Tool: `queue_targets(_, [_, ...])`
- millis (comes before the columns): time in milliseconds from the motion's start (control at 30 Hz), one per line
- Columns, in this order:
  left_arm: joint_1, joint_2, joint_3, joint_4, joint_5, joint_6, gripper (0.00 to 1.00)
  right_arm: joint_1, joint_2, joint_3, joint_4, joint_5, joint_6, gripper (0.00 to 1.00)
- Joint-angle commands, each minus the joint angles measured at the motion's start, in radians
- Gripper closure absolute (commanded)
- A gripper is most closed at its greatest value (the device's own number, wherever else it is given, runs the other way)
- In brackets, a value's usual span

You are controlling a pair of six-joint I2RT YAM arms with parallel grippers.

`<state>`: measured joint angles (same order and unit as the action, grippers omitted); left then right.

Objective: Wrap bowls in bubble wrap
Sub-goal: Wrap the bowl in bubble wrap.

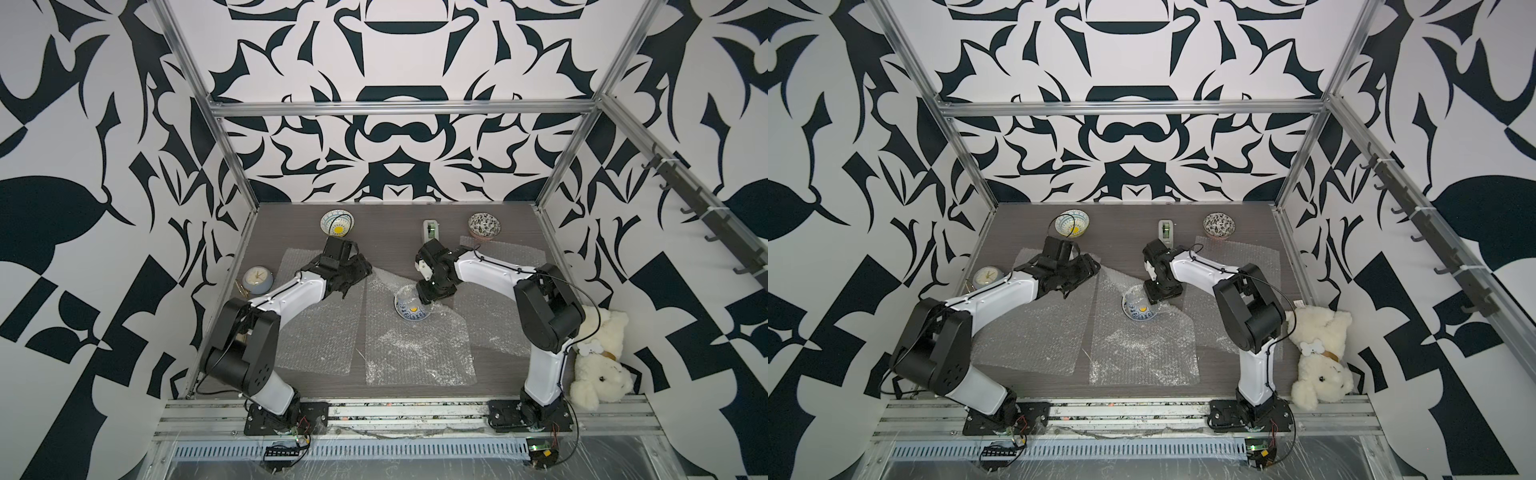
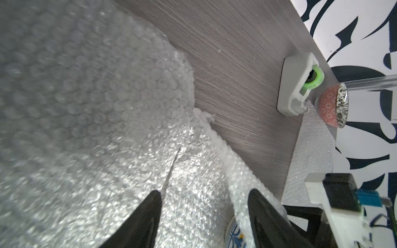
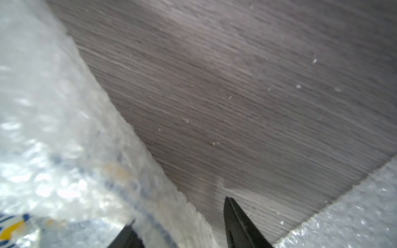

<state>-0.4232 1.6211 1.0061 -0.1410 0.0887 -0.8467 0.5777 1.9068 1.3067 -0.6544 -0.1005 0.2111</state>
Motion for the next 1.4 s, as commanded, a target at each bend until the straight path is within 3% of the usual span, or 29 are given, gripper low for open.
queue_targets(0, [0.016,0.094,0.109,-0.081,0.067,0.04,0.33,0.005,-0.047,-0.013,0.015,0.0,0.013,0.43])
queue_targets(200, [0.027,0.216,0.208,-0.095,0.089,0.04,0.38,0.004,-0.049,-0.019,0.021,-0.002,0.014,0.43])
queue_targets(467, [0.029,0.256,0.24,-0.143,0.024,0.075,0.4,0.005,-0.051,-0.016,0.027,-0.001,0.021,0.44])
queue_targets(600, [0.029,0.289,0.262,-0.135,0.058,0.081,0.55,0.004,-0.048,-0.018,0.028,0.004,0.02,0.44])
queue_targets(767, [0.029,0.286,0.265,-0.111,0.094,0.075,0.67,0.004,-0.046,-0.021,0.031,0.0,0.021,0.44])
queue_targets(1067, [0.029,0.216,0.244,-0.114,0.12,0.076,0.99,0.005,-0.037,-0.018,0.037,-0.003,0.027,0.45])
queue_targets(1367, [0.03,0.131,0.215,-0.088,0.169,0.078,1.0,0.005,-0.03,-0.023,0.037,0.001,0.031,0.45])
